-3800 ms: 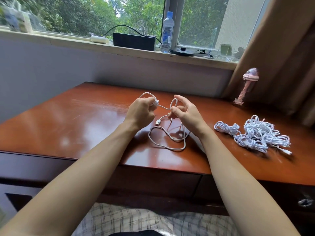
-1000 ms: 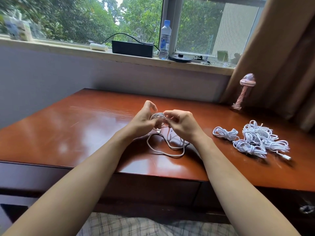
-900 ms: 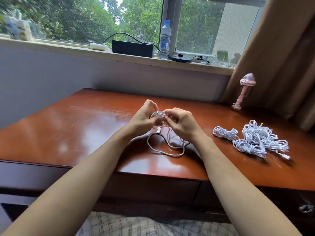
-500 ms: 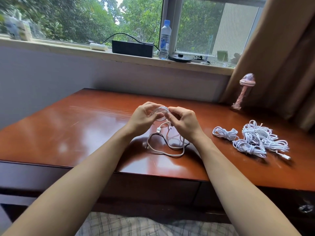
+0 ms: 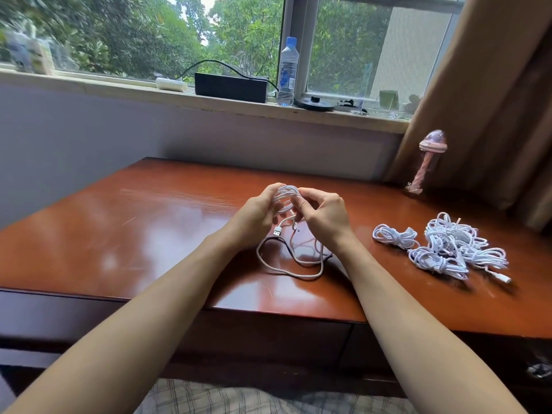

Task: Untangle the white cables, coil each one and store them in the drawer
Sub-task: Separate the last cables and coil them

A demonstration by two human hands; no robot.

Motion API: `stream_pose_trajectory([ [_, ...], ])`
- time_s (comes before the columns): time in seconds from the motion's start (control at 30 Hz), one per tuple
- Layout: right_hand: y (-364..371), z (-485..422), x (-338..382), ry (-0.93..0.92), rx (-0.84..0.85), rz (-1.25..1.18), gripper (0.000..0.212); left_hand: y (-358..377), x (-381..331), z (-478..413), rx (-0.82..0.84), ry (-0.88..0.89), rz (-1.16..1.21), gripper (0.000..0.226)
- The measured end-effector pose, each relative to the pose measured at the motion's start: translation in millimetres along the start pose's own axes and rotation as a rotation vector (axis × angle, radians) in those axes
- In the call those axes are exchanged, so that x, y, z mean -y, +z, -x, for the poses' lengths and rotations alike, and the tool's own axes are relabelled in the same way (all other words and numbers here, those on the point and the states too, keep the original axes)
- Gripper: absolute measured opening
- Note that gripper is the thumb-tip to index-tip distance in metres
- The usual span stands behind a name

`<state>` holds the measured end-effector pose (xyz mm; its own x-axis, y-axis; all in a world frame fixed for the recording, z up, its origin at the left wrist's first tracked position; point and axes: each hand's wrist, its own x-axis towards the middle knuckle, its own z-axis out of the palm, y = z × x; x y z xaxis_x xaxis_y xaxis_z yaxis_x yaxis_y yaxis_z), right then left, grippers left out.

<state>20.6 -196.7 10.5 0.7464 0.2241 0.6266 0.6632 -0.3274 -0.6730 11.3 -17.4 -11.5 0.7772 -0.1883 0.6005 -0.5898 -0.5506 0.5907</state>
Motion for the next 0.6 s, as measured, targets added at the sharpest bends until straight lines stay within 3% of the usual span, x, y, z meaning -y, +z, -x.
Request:
stream_pose_trajectory([
  [0.2, 0, -2, -4, 0.063, 0.028, -0.037, 0.011, 0, 2, -1, -0.035, -0.030, 0.036, 0.017],
  [0.6, 1, -4, -15, 0.061, 0.013, -0.004, 0.009, -1, -1, -3, 0.028, -0.081, 0.032, 0.017],
])
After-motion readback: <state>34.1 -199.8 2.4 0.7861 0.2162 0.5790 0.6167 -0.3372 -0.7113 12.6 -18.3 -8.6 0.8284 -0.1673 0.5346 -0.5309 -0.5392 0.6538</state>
